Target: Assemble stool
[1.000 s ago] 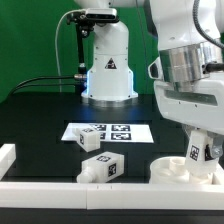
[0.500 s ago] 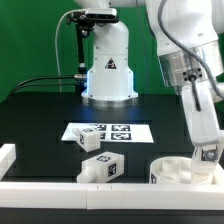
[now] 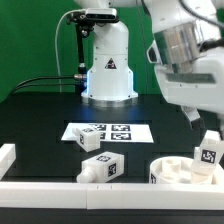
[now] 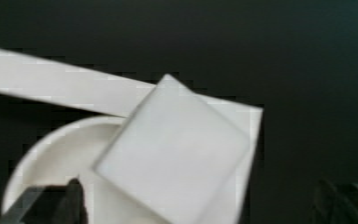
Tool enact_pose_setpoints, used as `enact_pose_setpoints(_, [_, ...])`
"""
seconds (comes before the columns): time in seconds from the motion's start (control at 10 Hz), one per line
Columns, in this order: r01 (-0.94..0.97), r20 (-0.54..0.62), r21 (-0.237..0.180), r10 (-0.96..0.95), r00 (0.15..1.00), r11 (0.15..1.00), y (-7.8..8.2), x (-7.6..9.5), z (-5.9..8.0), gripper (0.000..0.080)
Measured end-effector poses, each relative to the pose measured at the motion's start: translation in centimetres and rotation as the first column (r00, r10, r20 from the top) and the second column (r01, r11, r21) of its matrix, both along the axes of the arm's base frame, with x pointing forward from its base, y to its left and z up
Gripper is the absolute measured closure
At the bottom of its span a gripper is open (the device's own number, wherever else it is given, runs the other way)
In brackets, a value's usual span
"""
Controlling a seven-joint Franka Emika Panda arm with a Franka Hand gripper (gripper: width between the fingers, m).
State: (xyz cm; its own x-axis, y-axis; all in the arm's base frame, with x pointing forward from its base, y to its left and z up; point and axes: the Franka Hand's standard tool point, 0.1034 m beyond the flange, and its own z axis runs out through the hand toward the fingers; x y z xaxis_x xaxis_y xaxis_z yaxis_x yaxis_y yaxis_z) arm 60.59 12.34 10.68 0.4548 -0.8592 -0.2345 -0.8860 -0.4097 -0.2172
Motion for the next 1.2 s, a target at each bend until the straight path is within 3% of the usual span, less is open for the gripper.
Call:
enact_pose_setpoints(0.3, [-0.224, 0.063, -0.037, 0.226, 0.972, 0.974, 0.08, -0.15, -0.24, 0.0150])
enact_pose_setpoints(0.4, [-0.388, 0.080, -0.097, 0.395, 0.915, 0.917, 0.75, -0.56, -0.38, 0.0150])
enact_pose_setpoints(0.6, [-0.710, 0.110, -0.201, 0.736, 0.668, 0.675, 0.57, -0.37, -0.07, 0.0150])
enact_pose_setpoints(0.8, [-0.760, 0.113, -0.233, 0.793, 0.598, 0.606, 0.87, -0.56, -0.10, 0.0150])
enact_pose_setpoints(1.2, [-0.882, 0.123, -0.290, 0.929, 0.350, 0.371, 0.52, -0.52, -0.29, 0.0150])
